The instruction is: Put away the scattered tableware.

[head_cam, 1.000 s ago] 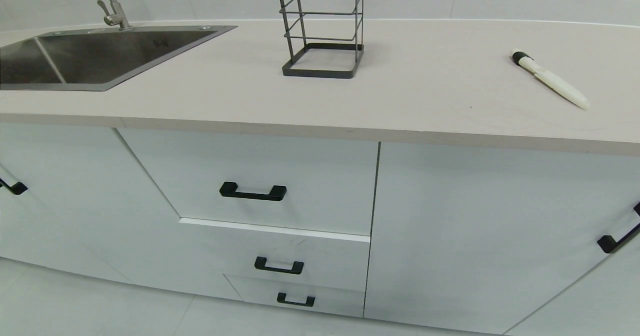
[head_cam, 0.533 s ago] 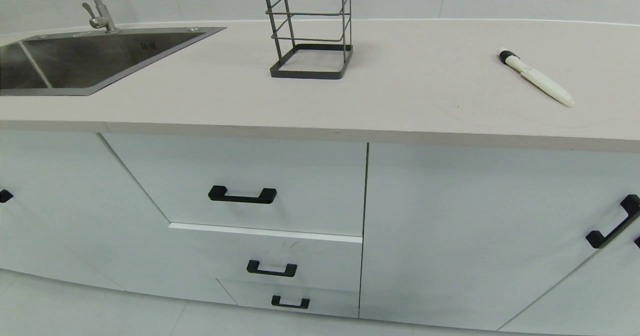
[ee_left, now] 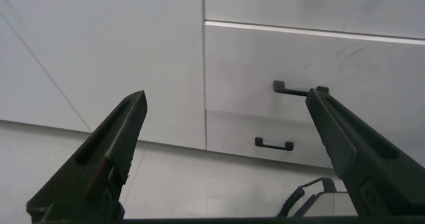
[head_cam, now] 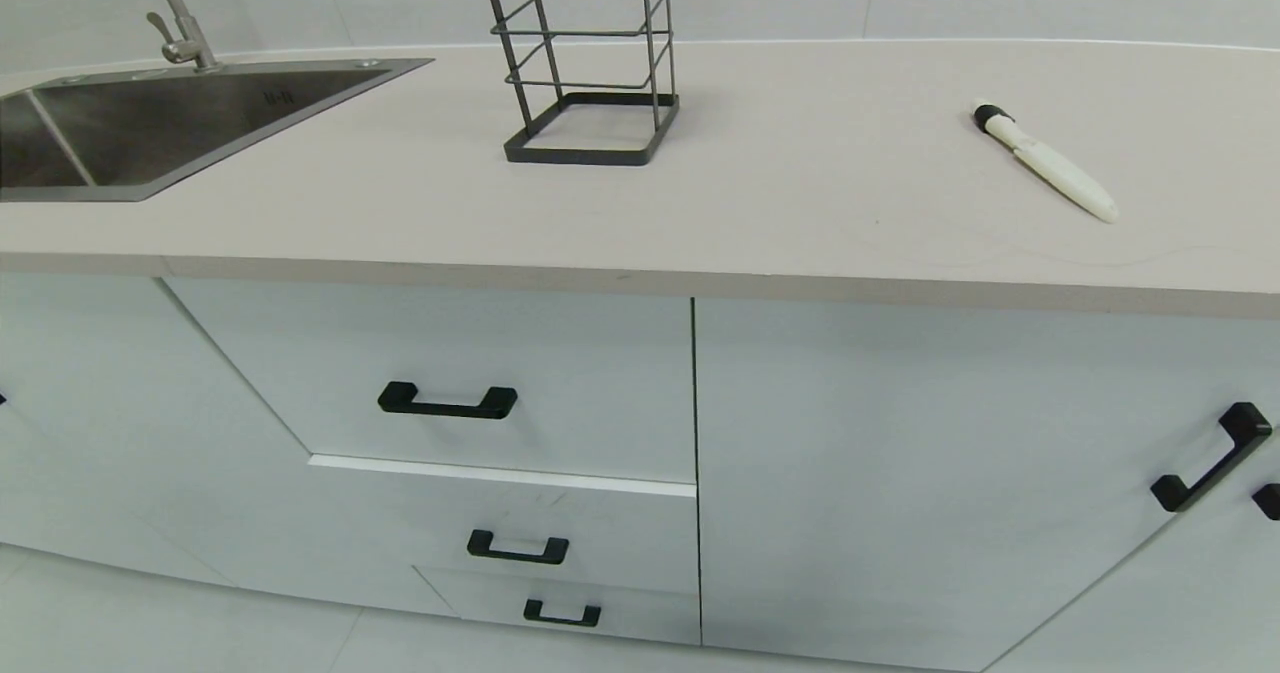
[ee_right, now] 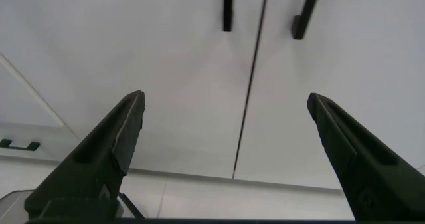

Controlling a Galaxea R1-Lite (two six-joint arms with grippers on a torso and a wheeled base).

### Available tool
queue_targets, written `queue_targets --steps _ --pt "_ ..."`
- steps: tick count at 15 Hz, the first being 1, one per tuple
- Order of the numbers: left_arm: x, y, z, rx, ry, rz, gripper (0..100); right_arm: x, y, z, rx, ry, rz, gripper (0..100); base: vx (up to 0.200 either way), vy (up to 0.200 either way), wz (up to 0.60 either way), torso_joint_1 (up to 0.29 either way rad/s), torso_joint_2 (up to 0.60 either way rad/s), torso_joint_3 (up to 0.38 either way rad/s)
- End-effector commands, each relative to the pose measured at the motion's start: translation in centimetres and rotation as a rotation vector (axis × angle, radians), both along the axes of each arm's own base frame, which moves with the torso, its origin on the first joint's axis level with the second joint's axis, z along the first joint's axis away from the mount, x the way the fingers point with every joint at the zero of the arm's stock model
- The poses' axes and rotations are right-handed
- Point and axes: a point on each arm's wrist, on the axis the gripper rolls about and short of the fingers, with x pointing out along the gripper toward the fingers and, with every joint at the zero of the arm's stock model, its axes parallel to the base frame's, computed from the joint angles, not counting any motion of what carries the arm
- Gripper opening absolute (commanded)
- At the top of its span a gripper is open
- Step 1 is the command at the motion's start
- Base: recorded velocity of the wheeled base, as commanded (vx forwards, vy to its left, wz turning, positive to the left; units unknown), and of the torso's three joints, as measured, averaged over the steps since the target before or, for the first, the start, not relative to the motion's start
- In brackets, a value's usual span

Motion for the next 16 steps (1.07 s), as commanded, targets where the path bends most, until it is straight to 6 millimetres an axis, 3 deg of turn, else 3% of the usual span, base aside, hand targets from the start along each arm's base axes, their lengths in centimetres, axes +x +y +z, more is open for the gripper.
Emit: queue_targets --steps 1,7,11,16 --pt "0.02 0.01 -0.01 -0.001 0.002 0.0 100 0.01 0.0 0.0 -0.001 0.001 -0.002 100 0.0 0.0 0.0 0.0 0.0 0.0" --pt "0.02 0.02 -0.01 -0.007 0.002 0.006 100 0.01 0.0 0.0 -0.001 0.001 -0.002 100 0.0 0.0 0.0 0.0 0.0 0.0" --pt "0.02 0.02 0.01 -0.008 0.0 0.006 100 0.01 0.0 0.0 -0.001 0.001 -0.002 100 0.2 0.0 0.0 0.001 0.0 0.002" --pt "0.02 0.02 0.01 -0.01 0.0 0.006 100 0.01 0.01 0.0 -0.001 0.001 0.0 100 0.0 0.0 0.0 0.0 0.0 0.0"
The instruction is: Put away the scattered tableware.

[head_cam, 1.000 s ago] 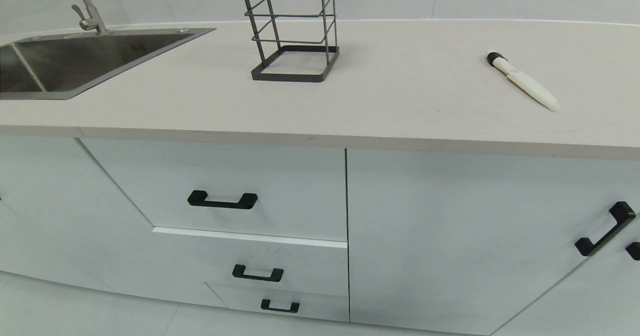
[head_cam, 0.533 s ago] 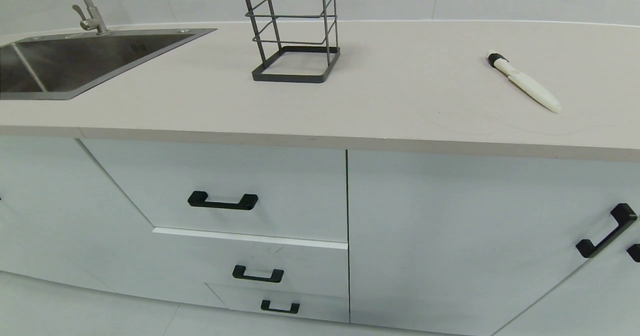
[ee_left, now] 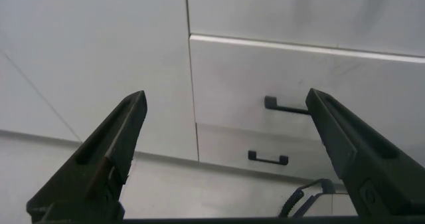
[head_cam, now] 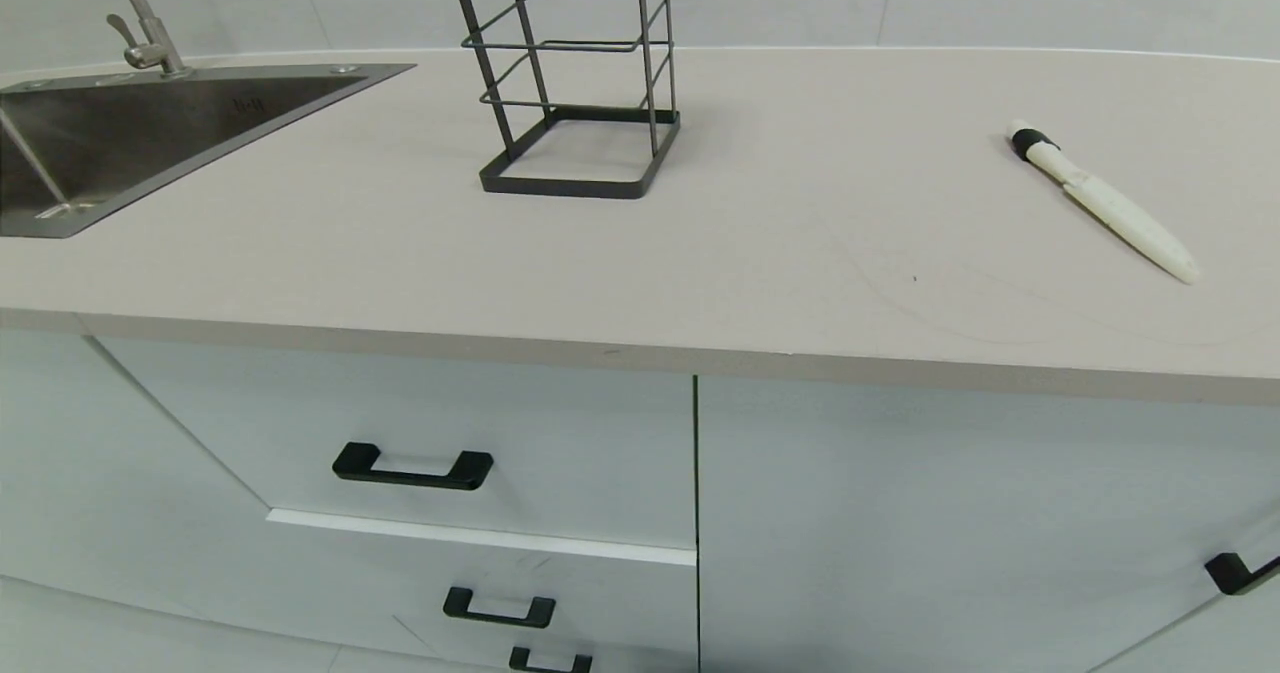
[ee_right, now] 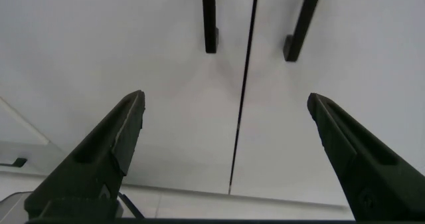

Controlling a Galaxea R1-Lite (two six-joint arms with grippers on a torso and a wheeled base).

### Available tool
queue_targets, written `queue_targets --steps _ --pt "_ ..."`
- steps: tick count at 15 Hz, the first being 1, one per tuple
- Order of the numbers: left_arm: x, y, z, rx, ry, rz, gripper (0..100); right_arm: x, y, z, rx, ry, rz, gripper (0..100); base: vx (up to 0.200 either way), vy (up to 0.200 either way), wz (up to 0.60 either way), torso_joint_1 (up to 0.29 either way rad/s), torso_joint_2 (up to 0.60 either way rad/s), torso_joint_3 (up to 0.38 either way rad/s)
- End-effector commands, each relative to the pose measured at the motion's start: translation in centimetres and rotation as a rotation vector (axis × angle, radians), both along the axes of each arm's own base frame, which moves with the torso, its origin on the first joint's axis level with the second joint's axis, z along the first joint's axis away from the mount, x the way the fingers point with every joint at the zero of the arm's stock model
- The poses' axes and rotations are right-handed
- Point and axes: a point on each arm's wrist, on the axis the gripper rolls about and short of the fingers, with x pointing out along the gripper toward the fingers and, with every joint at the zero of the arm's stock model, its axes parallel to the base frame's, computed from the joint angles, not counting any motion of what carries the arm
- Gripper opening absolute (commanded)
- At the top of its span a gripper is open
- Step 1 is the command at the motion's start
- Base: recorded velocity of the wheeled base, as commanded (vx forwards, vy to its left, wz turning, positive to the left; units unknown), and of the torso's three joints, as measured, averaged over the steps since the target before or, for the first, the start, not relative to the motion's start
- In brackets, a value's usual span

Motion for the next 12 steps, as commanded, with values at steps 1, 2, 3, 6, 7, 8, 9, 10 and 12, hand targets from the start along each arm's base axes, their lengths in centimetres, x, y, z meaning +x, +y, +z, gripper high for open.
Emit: queue_targets --steps 1,2,3,6,7,8,9,10,12 --pt "0.01 0.0 0.01 0.0 0.001 0.001 100 0.01 0.0 0.0 0.0 0.001 0.0 100 0.0 0.0 0.0 0.0 0.0 0.0" --pt "0.01 0.0 0.01 0.0 0.001 0.001 100 0.01 0.0 0.0 0.0 0.001 0.0 100 0.0 0.0 0.0 0.0 0.0 0.0" --pt "0.01 0.0 0.01 0.0 0.001 0.002 100 0.01 0.0 0.0 0.001 0.001 0.0 100 0.0 0.0 0.0 0.0 0.0 0.0" --pt "0.01 0.0 0.01 0.0 0.001 0.001 100 0.01 0.0 0.0 0.001 0.001 0.0 100 0.0 0.0 0.0 0.0 0.0 0.0" --pt "0.01 0.0 0.01 0.0 0.001 0.001 100 0.01 0.0 0.0 0.003 0.001 0.0 100 0.0 0.0 0.0 0.0 0.0 0.0" --pt "0.01 0.0 0.01 0.0 0.001 0.001 100 0.01 0.0 0.0 0.003 0.001 0.0 100 0.0 0.0 0.0 0.0 0.0 0.0" --pt "0.01 0.0 0.01 0.0 0.001 0.001 100 0.01 0.0 0.0 0.003 0.001 0.0 100 0.0 0.0 0.0 0.036 -0.05 -0.022" --pt "0.01 0.0 0.01 0.0 0.001 0.001 100 0.01 0.0 0.0 0.003 0.001 0.0 100 0.0 0.0 0.0 0.144 -0.19 -0.036" --pt "0.01 0.0 0.01 0.001 0.001 0.001 100 0.01 0.0 0.0 0.001 0.001 0.0 100 0.0 0.0 0.0 0.203 -0.08 -0.061"
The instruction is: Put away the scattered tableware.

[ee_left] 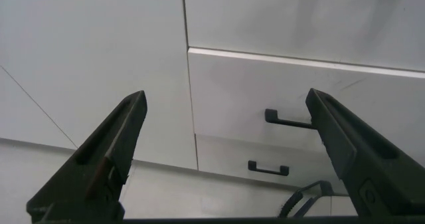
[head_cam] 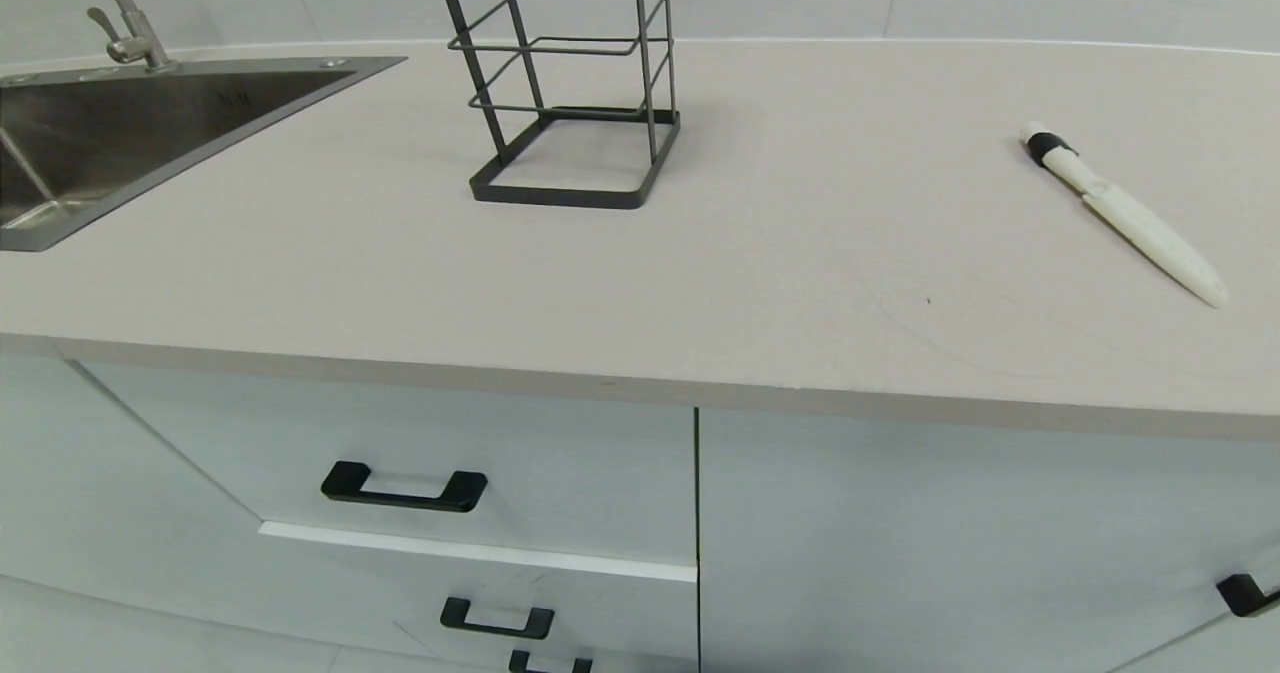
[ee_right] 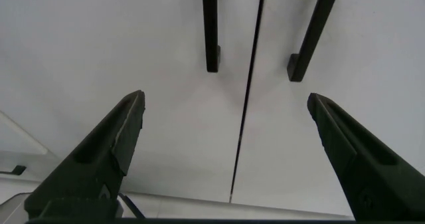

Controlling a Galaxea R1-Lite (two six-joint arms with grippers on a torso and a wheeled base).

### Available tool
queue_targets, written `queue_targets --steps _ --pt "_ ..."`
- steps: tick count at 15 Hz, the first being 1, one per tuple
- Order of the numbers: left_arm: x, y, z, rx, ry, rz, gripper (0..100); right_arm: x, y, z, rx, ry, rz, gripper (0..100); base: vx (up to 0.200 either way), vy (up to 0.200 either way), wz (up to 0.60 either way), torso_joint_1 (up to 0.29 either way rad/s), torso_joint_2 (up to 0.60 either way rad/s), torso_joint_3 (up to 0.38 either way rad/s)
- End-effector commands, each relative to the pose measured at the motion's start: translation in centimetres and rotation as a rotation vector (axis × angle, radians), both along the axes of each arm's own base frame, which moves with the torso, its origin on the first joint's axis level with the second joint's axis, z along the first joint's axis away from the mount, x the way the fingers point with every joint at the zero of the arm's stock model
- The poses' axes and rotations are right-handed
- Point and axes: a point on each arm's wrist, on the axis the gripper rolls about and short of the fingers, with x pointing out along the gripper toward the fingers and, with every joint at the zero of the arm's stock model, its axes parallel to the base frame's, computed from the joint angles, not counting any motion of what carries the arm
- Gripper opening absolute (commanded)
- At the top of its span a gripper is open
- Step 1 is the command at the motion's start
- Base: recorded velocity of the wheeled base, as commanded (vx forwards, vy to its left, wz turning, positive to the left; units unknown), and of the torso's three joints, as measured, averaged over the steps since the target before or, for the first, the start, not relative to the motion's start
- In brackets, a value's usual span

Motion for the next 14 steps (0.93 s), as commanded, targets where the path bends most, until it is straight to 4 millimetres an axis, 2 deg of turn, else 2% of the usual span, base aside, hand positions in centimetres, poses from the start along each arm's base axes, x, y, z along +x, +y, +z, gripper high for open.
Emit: queue_targets --steps 1,3,7,14 --pt "0.01 0.0 0.01 -0.001 0.001 0.001 100 0.01 0.0 0.0 0.0 0.001 0.0 100 0.0 0.0 0.0 0.242 -0.04 -0.163" --pt "0.01 0.0 0.01 -0.001 0.001 0.001 100 0.01 0.0 0.0 0.0 0.001 0.0 100 0.0 0.0 0.0 0.246 -0.29 -0.22" --pt "0.01 0.0 0.01 0.0 0.001 0.001 100 0.01 0.0 0.0 0.0 0.001 0.0 100 0.0 0.0 0.0 0.211 -0.65 -0.209" --pt "0.01 0.0 0.01 0.0 0.001 0.001 100 0.01 0.0 0.0 0.0 0.001 0.0 100 0.0 0.0 0.0 0.195 -0.5 -0.22"
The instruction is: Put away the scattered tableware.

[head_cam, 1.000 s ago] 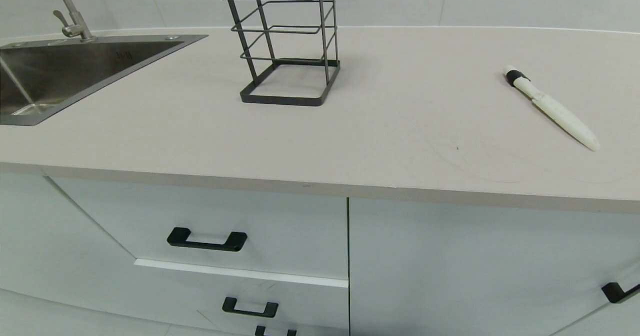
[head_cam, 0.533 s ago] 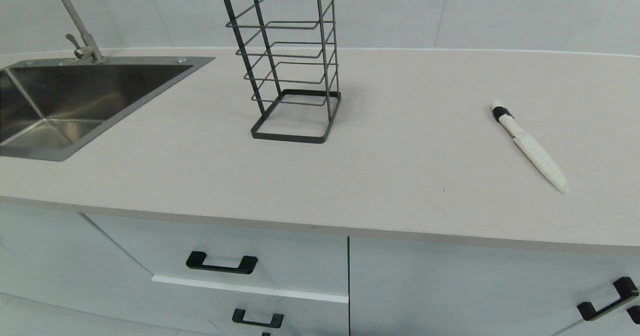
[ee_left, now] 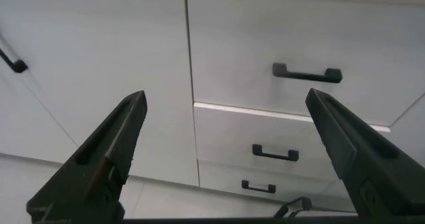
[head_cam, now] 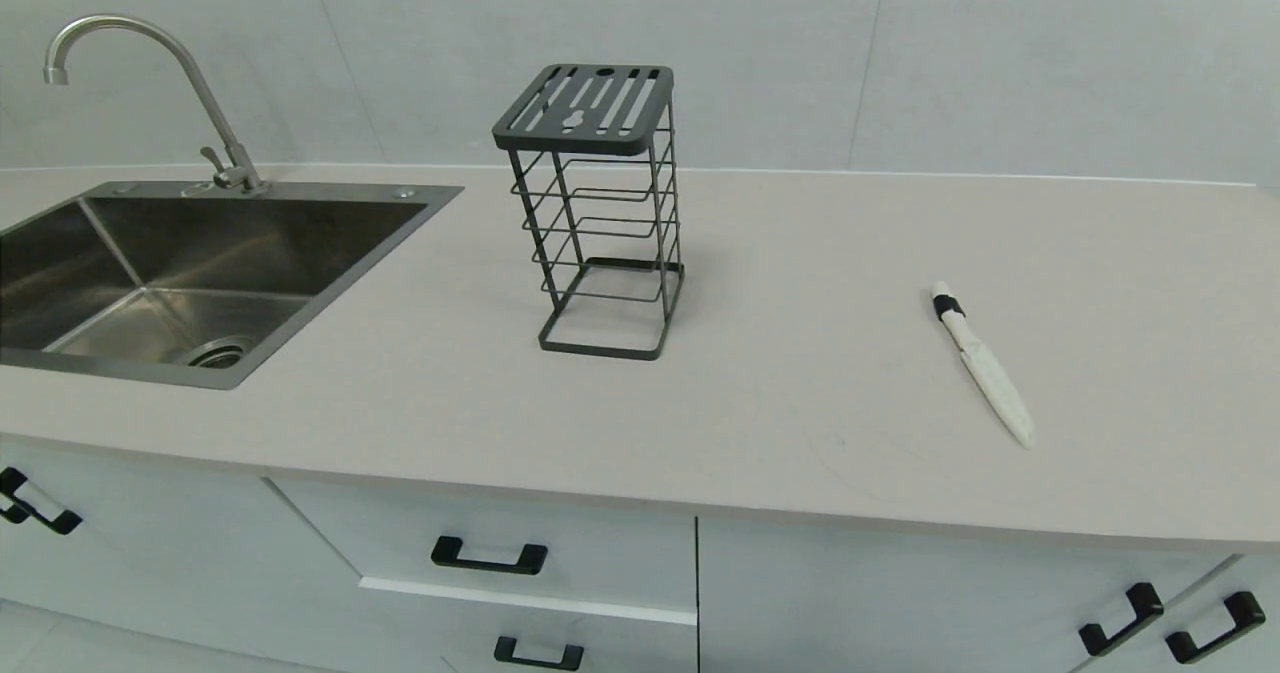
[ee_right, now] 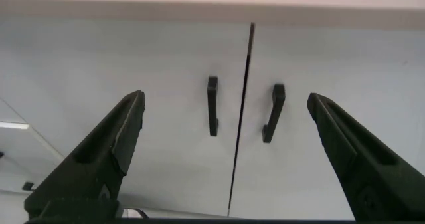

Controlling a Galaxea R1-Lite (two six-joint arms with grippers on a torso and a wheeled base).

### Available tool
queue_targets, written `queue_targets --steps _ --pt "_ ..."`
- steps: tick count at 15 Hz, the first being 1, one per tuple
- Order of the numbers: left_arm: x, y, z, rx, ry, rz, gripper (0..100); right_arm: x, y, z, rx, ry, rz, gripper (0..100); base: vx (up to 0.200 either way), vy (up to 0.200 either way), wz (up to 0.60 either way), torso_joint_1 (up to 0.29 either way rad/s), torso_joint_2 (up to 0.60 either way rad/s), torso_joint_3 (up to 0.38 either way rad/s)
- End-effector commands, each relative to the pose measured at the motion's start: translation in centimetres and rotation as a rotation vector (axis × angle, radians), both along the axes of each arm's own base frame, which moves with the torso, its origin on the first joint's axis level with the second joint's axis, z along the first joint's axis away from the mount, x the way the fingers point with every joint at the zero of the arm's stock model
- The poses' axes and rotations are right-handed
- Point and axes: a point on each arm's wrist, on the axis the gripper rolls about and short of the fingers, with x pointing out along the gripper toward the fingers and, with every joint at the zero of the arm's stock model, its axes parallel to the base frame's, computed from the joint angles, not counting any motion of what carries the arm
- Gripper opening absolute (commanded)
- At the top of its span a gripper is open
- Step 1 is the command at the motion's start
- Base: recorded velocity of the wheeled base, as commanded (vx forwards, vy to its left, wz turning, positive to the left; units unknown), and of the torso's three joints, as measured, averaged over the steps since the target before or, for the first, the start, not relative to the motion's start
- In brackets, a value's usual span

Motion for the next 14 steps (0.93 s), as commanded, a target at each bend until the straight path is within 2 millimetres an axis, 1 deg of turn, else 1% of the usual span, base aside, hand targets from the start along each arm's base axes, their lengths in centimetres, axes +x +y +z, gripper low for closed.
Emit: queue_targets --steps 1,3,14 --pt "0.01 0.0 0.01 0.0 0.001 0.001 100 0.01 0.0 0.0 0.0 0.001 0.0 100 0.0 0.0 0.0 0.432 -0.49 -0.237" --pt "0.01 0.0 0.01 0.0 0.001 0.001 100 0.01 0.0 0.0 0.0 0.001 0.0 100 0.0 0.0 0.0 0.354 -0.49 -0.239" --pt "0.01 0.0 0.01 -0.001 0.0 0.001 100 0.01 0.0 0.0 0.0 0.001 0.0 100 0.0 0.0 0.0 0.286 -0.54 -0.258"
